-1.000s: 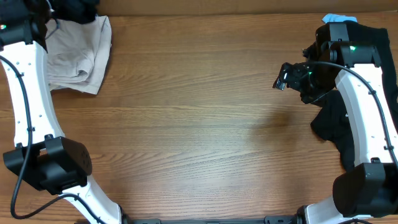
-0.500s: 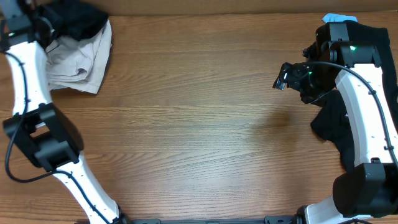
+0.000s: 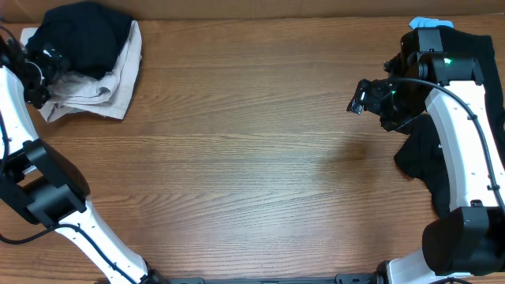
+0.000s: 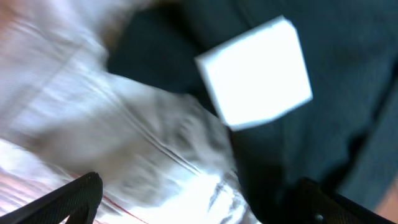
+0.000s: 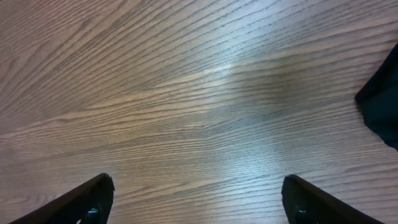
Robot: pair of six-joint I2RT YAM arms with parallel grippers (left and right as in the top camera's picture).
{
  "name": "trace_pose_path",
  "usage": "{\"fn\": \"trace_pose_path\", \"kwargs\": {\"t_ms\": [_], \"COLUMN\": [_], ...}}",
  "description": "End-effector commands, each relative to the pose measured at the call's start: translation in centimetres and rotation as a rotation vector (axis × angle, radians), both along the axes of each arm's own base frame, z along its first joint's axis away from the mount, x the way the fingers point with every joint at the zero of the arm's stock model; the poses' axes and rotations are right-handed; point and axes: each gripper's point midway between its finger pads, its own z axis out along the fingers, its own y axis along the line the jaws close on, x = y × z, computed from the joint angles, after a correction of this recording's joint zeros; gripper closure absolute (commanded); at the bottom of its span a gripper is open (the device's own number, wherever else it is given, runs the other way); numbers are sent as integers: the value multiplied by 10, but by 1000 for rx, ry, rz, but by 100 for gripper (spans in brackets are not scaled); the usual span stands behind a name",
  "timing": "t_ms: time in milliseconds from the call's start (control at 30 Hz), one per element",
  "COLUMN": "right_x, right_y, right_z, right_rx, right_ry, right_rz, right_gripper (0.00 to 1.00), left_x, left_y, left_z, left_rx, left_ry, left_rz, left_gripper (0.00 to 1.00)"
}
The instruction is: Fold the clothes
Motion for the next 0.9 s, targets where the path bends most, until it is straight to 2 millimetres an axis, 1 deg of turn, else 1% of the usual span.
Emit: {"fn": "trace_pose_path", "kwargs": {"t_ms": [0, 33, 67, 100, 133, 233, 333, 400, 500, 633, 700, 867], "right_x": [6, 7, 7, 7, 5, -7, -27, -43, -66, -95, -104, -114], "right_y": [0, 1, 1, 3, 4, 9, 14, 15, 15, 20, 22, 22], "right_z": [24, 37, 46, 63, 77, 117, 148, 166, 184, 204, 213, 220], "right_rx": [-5, -4, -4, -4, -4, -5, -3, -1, 9, 46, 58, 57], "right_ry": [-82, -118, -140, -182, -213, -293, -347, -379, -423, -485, -520, -554], "right_rz": [25, 27, 29, 35, 39, 57, 72, 76, 65, 80, 87, 87], "right_gripper": [11, 11, 11, 9, 6, 0, 0, 0, 0, 0, 0, 0], "left_x": [3, -1, -5, -13, -18, -42, -68, -77, -83, -83, -82, -82], "left_y": [-33, -37, -40, -45, -49, -61, -66, -68, -71, -70, -70, -70], "left_z": [74, 89, 102, 122, 136, 182, 206, 219, 230, 230, 229, 229], "left_rx": [49, 71, 90, 122, 147, 225, 279, 306, 327, 327, 326, 326], "left_ry": [-186, -209, -225, -250, -266, -312, -297, -308, -327, -327, -326, -325], "left_rz": [-231, -252, -262, -281, -291, -308, -276, -266, -261, -260, -260, -260], "left_gripper": [0, 0, 0, 0, 0, 0, 0, 0, 0, 0, 0, 0]}}
